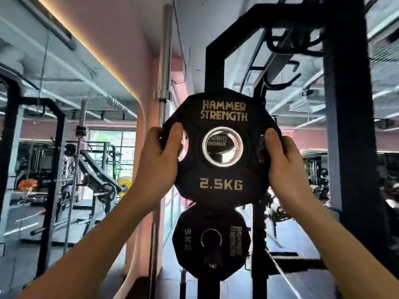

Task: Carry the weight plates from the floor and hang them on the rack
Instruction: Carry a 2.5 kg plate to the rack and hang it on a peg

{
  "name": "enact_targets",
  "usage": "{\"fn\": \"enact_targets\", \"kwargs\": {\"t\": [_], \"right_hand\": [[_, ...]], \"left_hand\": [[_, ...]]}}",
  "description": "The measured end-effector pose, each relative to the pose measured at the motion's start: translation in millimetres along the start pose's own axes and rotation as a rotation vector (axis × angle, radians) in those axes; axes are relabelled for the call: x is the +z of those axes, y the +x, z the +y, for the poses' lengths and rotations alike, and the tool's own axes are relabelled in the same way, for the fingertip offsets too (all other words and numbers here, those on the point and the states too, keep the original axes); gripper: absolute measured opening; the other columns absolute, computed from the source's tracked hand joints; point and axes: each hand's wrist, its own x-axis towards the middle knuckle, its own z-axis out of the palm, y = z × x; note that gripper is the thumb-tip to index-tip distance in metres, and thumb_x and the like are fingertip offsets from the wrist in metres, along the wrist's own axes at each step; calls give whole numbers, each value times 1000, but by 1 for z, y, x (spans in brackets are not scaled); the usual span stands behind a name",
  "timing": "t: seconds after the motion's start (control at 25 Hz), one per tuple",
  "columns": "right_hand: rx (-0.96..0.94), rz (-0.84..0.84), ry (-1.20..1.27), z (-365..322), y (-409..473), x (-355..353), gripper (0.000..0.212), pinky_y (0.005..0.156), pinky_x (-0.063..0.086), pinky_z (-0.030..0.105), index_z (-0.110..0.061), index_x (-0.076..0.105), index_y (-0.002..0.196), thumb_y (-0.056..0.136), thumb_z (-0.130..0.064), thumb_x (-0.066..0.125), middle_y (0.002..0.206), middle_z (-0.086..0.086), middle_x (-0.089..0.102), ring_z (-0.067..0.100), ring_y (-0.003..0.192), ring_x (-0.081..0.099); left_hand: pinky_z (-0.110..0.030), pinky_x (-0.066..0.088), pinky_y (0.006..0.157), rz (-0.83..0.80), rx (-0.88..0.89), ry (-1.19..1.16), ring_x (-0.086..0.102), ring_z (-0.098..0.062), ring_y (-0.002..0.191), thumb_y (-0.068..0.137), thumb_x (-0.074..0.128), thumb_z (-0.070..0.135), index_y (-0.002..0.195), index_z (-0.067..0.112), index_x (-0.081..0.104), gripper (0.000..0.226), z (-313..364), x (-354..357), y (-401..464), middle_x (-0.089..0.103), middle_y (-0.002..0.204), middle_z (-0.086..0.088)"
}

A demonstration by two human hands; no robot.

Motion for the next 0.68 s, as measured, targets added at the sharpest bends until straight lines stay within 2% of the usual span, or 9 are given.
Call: {"fn": "enact_targets", "kwargs": {"t": [0.04, 0.12, 0.2, 0.36, 0.56, 0.68], "right_hand": [[-40, 9, -26, -4, 16, 4, 40, 60, 46, 20, -11, 51, 95, 98, -50, 43, 75, -1, 55, 7, 62, 52], [-89, 20, -58, -8, 45, 10, 45, 80, 53, 38, -10, 54, 102, 98, -53, 42, 92, 8, 63, 14, 81, 61], [-112, 45, -70, -10, 69, 15, 47, 92, 50, 50, -9, 55, 107, 98, -54, 41, 100, 9, 65, 18, 90, 62], [-140, 43, -152, -2, 111, 21, 49, 97, 47, 49, -15, 52, 110, 97, -59, 36, 98, -6, 60, 17, 98, 60], [-102, 51, -163, 25, 150, 33, 52, 95, 49, 50, -13, 54, 110, 95, -61, 38, 106, 5, 65, 24, 101, 63], [-52, 15, -119, 48, 166, 44, 49, 95, 51, 49, -15, 55, 109, 95, -60, 40, 108, 6, 66, 24, 101, 64]], "left_hand": [[-27, 40, 60, 0, 25, -14, 52, -8, 62, 97, 52, 49, 83, 23, 50, 29, 4, 5, 15, 55, 69, 8], [-26, 38, 59, -10, 75, -17, 51, -10, 65, 97, 51, 50, 86, 23, 49, 29, 10, 15, 45, 56, 76, 4], [-29, 39, 62, -27, 117, 28, 53, -13, 70, 97, 48, 53, 92, 20, 50, 33, 11, 23, 69, 60, 86, -3], [-37, 48, 65, -54, 141, 115, 61, -18, 74, 97, 43, 57, 102, 19, 49, 39, 5, 38, 105, 66, 92, -6], [-46, 53, 86, -42, 105, 136, 65, -25, 94, 98, 42, 56, 106, 18, 50, 40, -23, 58, 135, 66, 101, -5], [-42, 52, 86, -43, 72, 132, 64, -24, 99, 98, 43, 55, 112, 13, 52, 45, -43, 64, 149, 64, 105, -5]]}}
